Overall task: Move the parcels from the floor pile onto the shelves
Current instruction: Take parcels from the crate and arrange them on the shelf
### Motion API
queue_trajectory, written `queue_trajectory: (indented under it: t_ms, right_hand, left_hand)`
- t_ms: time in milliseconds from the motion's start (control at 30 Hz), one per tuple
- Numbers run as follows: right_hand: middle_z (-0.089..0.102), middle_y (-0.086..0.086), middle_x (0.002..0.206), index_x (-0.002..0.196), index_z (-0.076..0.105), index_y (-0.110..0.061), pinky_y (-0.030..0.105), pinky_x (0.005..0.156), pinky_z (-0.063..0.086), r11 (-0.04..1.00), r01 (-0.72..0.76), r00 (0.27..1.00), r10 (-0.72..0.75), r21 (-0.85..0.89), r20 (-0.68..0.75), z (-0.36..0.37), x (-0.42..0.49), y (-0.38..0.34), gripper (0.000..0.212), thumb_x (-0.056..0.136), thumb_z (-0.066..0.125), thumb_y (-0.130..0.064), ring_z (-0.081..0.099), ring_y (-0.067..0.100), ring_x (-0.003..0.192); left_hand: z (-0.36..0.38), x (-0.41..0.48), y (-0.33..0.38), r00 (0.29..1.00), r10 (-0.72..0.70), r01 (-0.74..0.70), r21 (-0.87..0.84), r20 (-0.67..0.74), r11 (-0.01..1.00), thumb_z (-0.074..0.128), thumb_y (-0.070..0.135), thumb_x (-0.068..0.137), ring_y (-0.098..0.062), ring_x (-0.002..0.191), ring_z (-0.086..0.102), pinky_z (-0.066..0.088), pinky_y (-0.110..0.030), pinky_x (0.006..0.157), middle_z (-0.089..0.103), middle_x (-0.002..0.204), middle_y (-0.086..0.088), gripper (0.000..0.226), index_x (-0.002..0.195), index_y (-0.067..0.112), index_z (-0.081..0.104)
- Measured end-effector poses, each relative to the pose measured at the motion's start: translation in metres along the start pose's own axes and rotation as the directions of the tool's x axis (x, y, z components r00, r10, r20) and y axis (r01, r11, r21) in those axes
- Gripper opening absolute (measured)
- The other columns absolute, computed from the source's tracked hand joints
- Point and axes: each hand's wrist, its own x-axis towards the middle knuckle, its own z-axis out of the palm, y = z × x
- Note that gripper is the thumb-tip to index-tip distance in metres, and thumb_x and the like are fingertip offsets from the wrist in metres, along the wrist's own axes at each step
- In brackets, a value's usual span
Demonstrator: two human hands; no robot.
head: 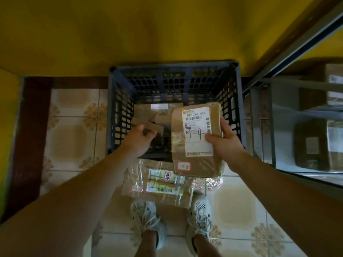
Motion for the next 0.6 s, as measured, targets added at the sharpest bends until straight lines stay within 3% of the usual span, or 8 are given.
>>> queue_trajectory:
  t_ms: [100,200,333,500,600]
  right_hand:
    - [0.068,-0.007,0.118,0.145,0.042,-0.043,0.031,0.077,0.058,1.000,0.005,1.000,-0.005,-0.019,-0.016,-0.001,0.014,0.002,0.064,0.093,0.063,-0.011,0.068,0.014,0.097]
    - [0.070,-0.004,0.116,0.138,0.052,-0.039,0.035,0.077,0.058,0.999,-0.023,1.000,0.022,-0.027,-0.008,-0.001,0.028,0.003,0.052,0.094,0.063,-0.014,0.070,0.019,0.096]
    - [0.072,0.001,0.113,0.134,0.057,-0.030,0.032,0.065,0.057,0.996,-0.083,0.996,0.083,0.010,0.016,-0.006,0.038,0.005,0.041,0.096,0.060,-0.015,0.072,0.021,0.091]
    - [0.074,0.003,0.106,0.130,0.058,-0.028,0.035,0.064,0.057,0.990,-0.139,0.990,0.138,0.032,0.037,-0.007,0.044,0.007,0.036,0.096,0.059,-0.016,0.073,0.023,0.089]
    - [0.074,0.002,0.107,0.129,0.059,-0.029,0.038,0.069,0.058,0.989,-0.147,0.989,0.146,0.021,0.039,-0.002,0.047,0.007,0.035,0.096,0.059,-0.017,0.073,0.024,0.092]
  left_hand:
    - [0.008,0.044,-0.028,0.986,0.164,-0.155,0.291,-0.010,0.944,0.064,0.035,0.088,-0.020,0.121,0.048,0.042,-0.039,0.101,0.052,0.129,0.003,0.042,0.128,0.029,0.052]
    - [0.018,0.076,-0.049,0.978,0.205,-0.188,0.521,0.026,0.832,0.064,0.044,0.081,-0.031,0.140,0.028,0.033,-0.053,0.110,0.035,0.148,-0.003,0.067,0.140,0.031,0.036]
    - [0.035,0.094,-0.061,0.975,0.191,-0.221,0.634,0.116,0.741,0.060,0.043,0.087,-0.037,0.146,0.009,0.023,-0.057,0.115,0.015,0.158,-0.005,0.079,0.151,0.030,0.015]
    - [0.042,0.103,-0.063,0.972,0.158,-0.235,0.647,0.176,0.725,0.064,0.032,0.087,-0.036,0.146,0.004,0.020,-0.058,0.115,0.009,0.159,-0.004,0.083,0.151,0.034,0.010]
    - [0.045,0.103,-0.057,0.972,0.179,-0.233,0.734,0.153,0.637,0.065,0.029,0.086,-0.036,0.143,0.010,0.016,-0.055,0.114,0.016,0.152,-0.008,0.079,0.150,0.038,0.019]
